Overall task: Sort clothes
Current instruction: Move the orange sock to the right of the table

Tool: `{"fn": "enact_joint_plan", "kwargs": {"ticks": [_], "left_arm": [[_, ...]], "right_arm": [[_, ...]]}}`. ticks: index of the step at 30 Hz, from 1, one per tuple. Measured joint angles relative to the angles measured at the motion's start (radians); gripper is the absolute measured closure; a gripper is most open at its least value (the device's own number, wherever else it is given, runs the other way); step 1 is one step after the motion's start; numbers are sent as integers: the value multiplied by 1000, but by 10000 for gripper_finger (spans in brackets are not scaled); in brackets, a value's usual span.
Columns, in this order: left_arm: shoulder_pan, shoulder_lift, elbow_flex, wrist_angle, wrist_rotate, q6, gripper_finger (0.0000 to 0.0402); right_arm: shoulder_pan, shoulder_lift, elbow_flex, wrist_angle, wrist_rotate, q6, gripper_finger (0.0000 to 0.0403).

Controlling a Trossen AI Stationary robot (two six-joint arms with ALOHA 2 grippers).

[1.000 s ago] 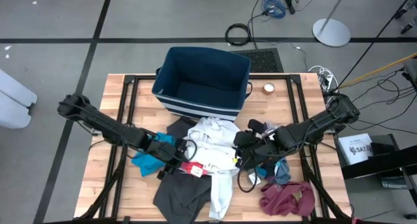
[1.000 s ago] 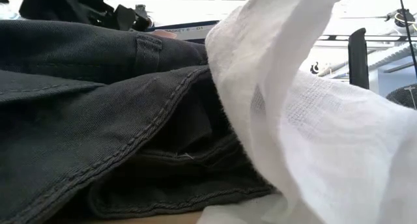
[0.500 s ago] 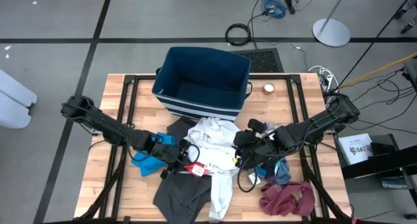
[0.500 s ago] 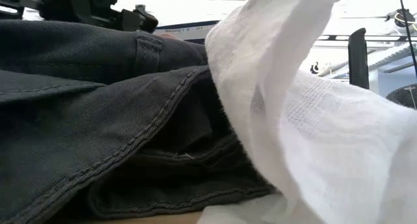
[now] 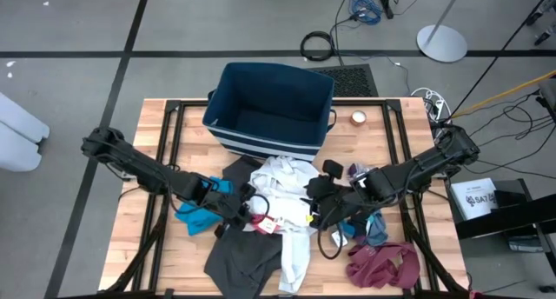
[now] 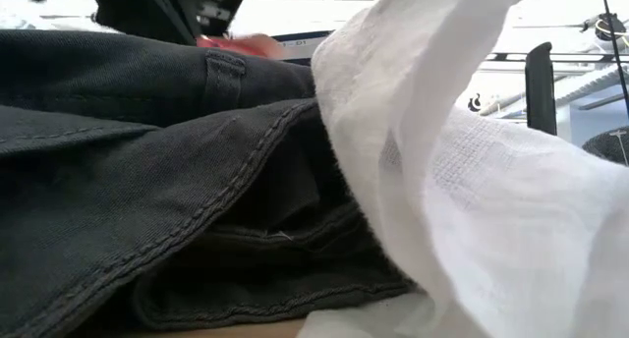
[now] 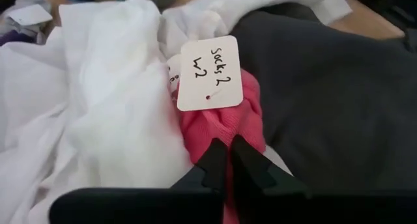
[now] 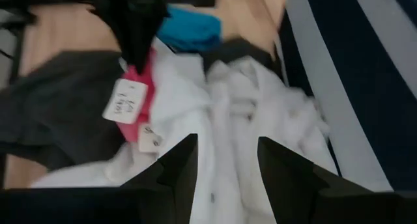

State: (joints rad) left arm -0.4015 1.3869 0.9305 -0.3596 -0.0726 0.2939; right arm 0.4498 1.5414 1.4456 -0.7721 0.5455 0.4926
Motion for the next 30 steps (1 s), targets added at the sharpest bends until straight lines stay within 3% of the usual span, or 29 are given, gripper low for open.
{"fn": "enact_joint_plan", "kwargs": {"ticks": [6,11,15,21,30], "left_arm": [[-62,-47,101,-184,-37,-77,390],[-130,-140,112,-172,-56,-78,391],[-183,-201,112,-158,-169,-79,391],[-225,-237,112,-51,-330,-79,392],[-231,-242,112,-44,-356,-78,392]], "right_arm": [[14,0,0,137,-29,-126,257],[18,8,0,226,-35,-197,257],[16,36,0,294,-101,-262,257],[15,114,0,433,-106,-350,257],[10,150,-1,481,-104,-393,257]]}}
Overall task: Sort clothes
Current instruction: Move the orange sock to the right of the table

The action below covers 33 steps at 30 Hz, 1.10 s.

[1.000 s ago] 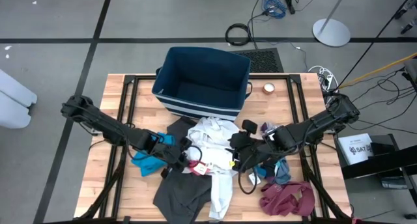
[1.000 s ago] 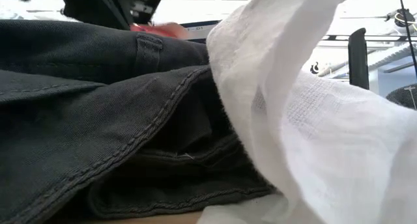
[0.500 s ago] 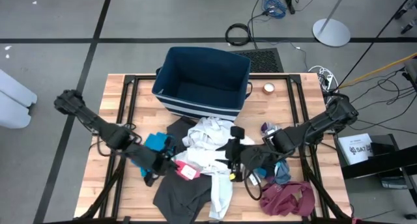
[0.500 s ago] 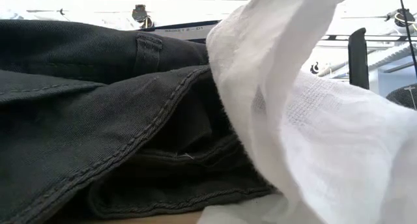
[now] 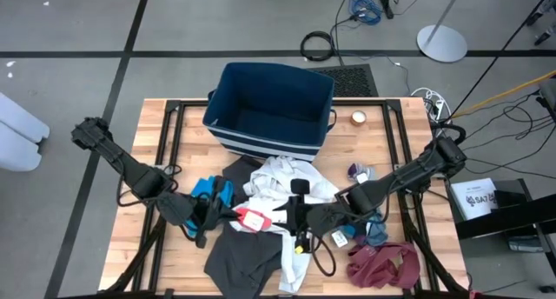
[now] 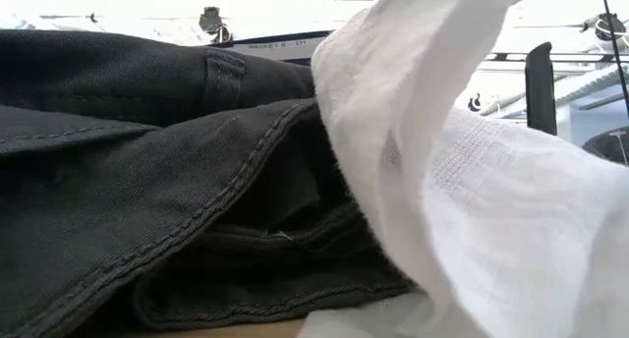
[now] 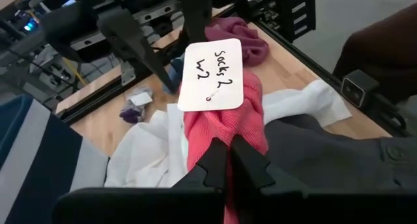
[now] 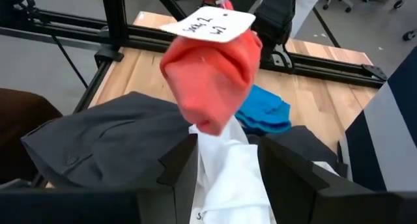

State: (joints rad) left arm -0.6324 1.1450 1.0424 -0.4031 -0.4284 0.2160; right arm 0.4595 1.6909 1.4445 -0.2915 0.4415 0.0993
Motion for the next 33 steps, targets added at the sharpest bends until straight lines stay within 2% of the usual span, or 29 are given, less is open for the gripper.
{"fn": "enact_joint_plan", "kwargs": {"ticks": [15,19,23,29,33], "left_arm": [[12,0,-14,85,-2,8,392],[20,5,-15,82,-1,-1,392],[21,26,-15,80,2,0,392],[30,60,-16,80,2,0,359],[30,81,-16,79,-10,-25,320]], "right_arm": [[-4,28,1,90,-30,-42,257],[-10,42,2,114,-6,-63,262],[-20,42,2,115,2,-63,289],[-19,41,2,90,-2,-80,387],[-19,40,2,58,1,-63,393]]}}
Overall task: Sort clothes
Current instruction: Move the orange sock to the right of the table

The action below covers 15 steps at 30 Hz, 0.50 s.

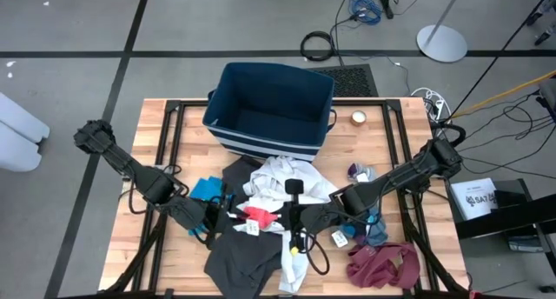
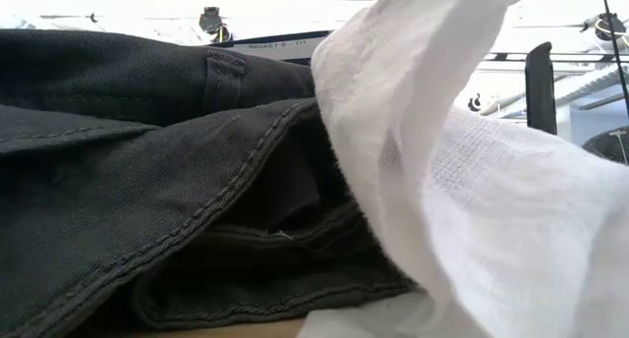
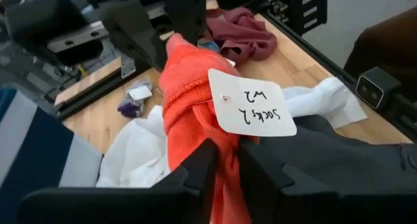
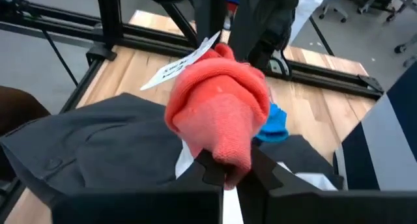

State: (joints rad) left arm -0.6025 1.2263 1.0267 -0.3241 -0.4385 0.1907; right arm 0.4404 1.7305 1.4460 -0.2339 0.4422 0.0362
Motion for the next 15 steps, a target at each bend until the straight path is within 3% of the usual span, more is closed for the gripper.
{"fn": "enact_joint_plan", "kwargs": {"ticks": [6,11,15], "left_arm": [[0,-23,0,-45,-114,-44,273],[0,-61,1,-121,-142,-98,264],[0,-83,1,-167,-147,-134,263]], "right_arm": [[0,-31,0,-141,10,82,399],[1,-79,0,-357,52,212,400],[0,-123,0,-606,47,411,401]]}}
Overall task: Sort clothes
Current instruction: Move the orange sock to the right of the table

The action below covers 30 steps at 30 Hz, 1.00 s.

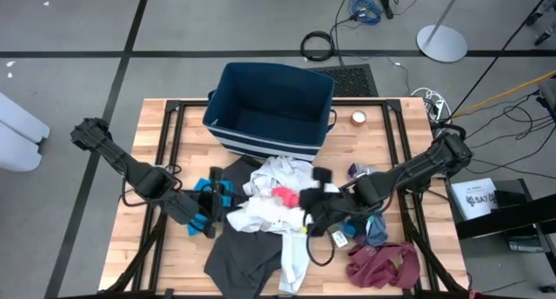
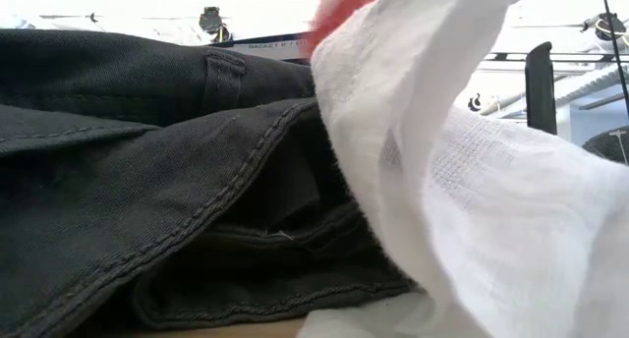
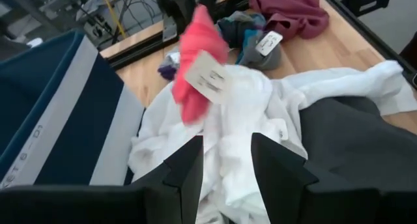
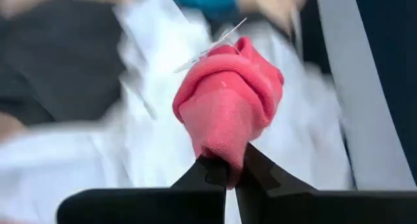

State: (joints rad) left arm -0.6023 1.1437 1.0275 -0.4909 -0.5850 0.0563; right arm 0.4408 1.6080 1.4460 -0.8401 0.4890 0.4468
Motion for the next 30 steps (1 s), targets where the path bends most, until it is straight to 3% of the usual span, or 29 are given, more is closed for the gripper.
{"fn": "enact_joint_plan", "kwargs": {"ticks": [7,10,14,20,30], "left_arm": [[0,-8,0,-1,-2,-24,263],[0,-8,0,0,-2,-25,263],[0,-8,1,1,-3,-25,262],[0,-8,1,3,-3,-30,262],[0,-8,1,-1,-3,-52,262]], "right_arm": [[23,-51,0,-583,-33,523,402],[24,-52,-2,-742,-117,705,402],[16,-59,-20,-673,-192,671,403],[-4,-58,-32,-733,-263,696,403],[-69,-58,-182,-716,-382,608,403]]}}
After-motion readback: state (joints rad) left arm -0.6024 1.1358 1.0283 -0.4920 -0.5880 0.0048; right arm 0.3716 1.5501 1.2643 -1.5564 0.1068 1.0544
